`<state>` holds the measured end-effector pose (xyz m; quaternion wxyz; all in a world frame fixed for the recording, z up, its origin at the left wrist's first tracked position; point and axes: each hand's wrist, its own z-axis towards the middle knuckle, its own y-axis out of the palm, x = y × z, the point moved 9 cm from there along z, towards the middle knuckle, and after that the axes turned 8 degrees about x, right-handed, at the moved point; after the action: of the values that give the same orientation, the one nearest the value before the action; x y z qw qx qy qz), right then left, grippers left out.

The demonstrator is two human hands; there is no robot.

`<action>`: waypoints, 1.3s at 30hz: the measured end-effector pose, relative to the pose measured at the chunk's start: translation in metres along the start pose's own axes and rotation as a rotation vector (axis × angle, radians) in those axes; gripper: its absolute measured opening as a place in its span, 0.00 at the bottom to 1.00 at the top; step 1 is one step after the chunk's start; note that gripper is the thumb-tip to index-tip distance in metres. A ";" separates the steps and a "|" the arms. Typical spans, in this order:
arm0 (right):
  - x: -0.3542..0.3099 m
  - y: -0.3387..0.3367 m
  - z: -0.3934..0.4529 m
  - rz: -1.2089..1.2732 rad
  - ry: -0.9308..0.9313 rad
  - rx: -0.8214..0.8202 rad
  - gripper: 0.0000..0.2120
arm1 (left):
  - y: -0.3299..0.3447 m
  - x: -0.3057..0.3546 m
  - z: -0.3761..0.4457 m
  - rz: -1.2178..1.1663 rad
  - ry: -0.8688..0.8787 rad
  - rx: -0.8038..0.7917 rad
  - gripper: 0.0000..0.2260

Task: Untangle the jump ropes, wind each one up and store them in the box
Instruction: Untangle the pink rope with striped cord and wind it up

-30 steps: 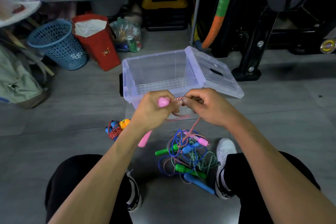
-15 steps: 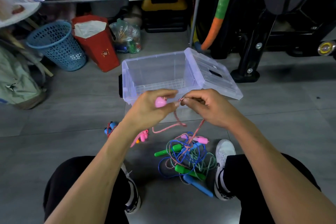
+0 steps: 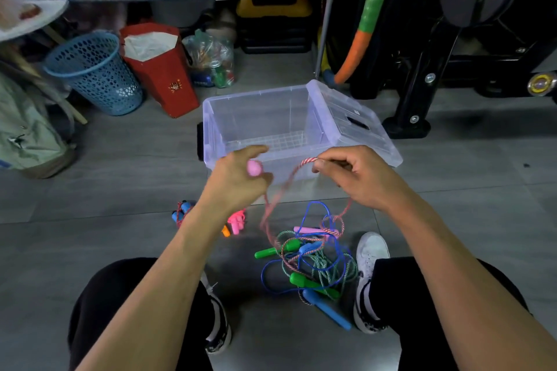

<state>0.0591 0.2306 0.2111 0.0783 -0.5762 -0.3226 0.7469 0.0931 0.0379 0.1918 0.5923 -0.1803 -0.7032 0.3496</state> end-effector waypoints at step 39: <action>-0.005 0.027 -0.001 -0.048 0.001 -0.117 0.09 | 0.025 0.038 -0.020 -0.045 0.293 -0.035 0.03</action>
<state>0.0686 0.2081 0.1994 0.0625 -0.5721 -0.3795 0.7244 0.0997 0.0863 0.2026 0.6930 -0.2240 -0.6191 0.2938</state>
